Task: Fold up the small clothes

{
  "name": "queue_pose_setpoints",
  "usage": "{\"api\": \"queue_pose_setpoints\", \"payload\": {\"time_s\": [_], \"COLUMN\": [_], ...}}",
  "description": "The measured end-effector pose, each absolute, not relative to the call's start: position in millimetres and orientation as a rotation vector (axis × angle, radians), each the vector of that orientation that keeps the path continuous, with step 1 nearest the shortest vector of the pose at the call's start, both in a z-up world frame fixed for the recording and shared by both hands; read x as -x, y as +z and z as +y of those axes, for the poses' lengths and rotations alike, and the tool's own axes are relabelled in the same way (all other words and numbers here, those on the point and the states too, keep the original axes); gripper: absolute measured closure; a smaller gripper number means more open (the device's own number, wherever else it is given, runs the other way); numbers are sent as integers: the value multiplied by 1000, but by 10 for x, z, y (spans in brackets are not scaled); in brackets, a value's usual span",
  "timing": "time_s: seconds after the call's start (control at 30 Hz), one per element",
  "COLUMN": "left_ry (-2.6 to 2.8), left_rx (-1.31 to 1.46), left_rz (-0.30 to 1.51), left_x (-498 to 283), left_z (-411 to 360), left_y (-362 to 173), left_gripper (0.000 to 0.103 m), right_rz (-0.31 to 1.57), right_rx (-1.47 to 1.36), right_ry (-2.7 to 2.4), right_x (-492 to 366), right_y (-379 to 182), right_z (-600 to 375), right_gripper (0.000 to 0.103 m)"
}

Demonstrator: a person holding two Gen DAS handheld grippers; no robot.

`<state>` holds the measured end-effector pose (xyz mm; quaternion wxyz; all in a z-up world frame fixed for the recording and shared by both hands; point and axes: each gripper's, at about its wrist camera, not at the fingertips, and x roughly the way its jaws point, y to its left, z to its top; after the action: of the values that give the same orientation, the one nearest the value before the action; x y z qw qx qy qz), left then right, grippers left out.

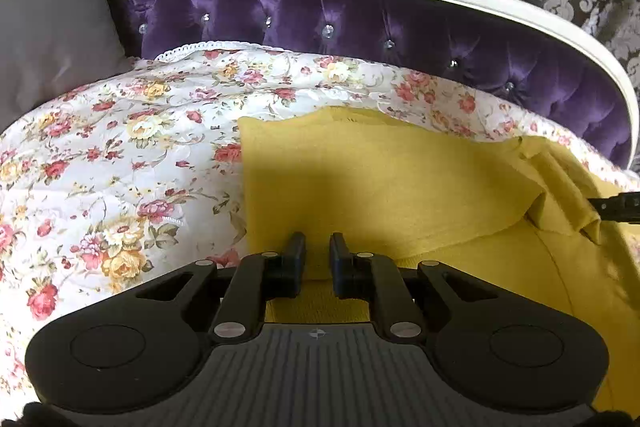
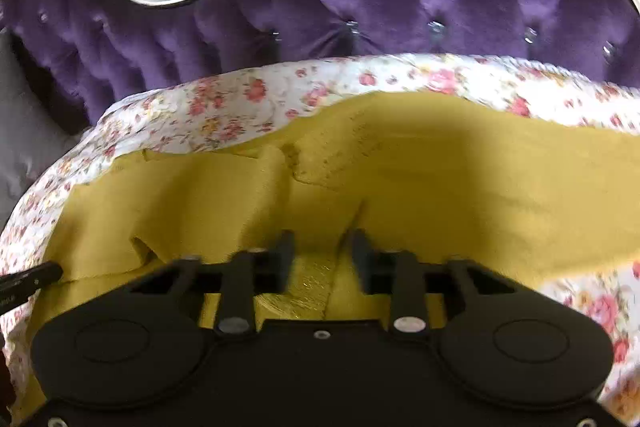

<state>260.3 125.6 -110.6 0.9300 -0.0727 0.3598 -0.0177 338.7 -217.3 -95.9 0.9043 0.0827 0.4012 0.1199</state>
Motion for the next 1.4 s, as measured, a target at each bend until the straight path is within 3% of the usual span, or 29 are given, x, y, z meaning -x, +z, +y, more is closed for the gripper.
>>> {"api": "queue_pose_setpoints", "payload": {"time_s": [0.33, 0.7, 0.87, 0.93, 1.0, 1.03, 1.13, 1.2, 1.3, 1.4], "left_ry": [-52, -48, -47, -51, -49, -45, -72, -117, -119, -100], "left_rx": [153, 149, 138, 125, 117, 123, 192, 245, 213, 168], "left_rz": [733, 734, 740, 746, 765, 776, 802, 836, 847, 832], "left_x": [-2573, -2578, -2593, -2606, -2620, -2620, -2581, -2533, -2410, -2294], "left_z": [1278, 1271, 1260, 1242, 1215, 1196, 1132, 1046, 826, 643], "left_y": [-1122, -1119, -1106, -1070, -997, -954, -880, -866, -881, -915], "left_gripper": [88, 88, 88, 88, 86, 85, 68, 52, 34, 30], "right_rz": [715, 786, 749, 718, 698, 687, 675, 687, 715, 747], "right_rx": [63, 98, 68, 29, -16, -34, -53, -61, -78, -90], "right_ry": [202, 64, 60, 68, 81, 93, 116, 127, 157, 163], "right_x": [-3631, -3970, -3889, -3797, -3697, -3631, -3409, -3281, -3099, -2936], "right_y": [-544, -847, -832, -796, -753, -730, -679, -670, -703, -751], "right_z": [-2100, -2290, -2326, -2388, -2472, -2518, -2653, -2755, -2932, -3122], "right_gripper": [91, 91, 85, 77, 39, 33, 28, 12, 6, 1]}}
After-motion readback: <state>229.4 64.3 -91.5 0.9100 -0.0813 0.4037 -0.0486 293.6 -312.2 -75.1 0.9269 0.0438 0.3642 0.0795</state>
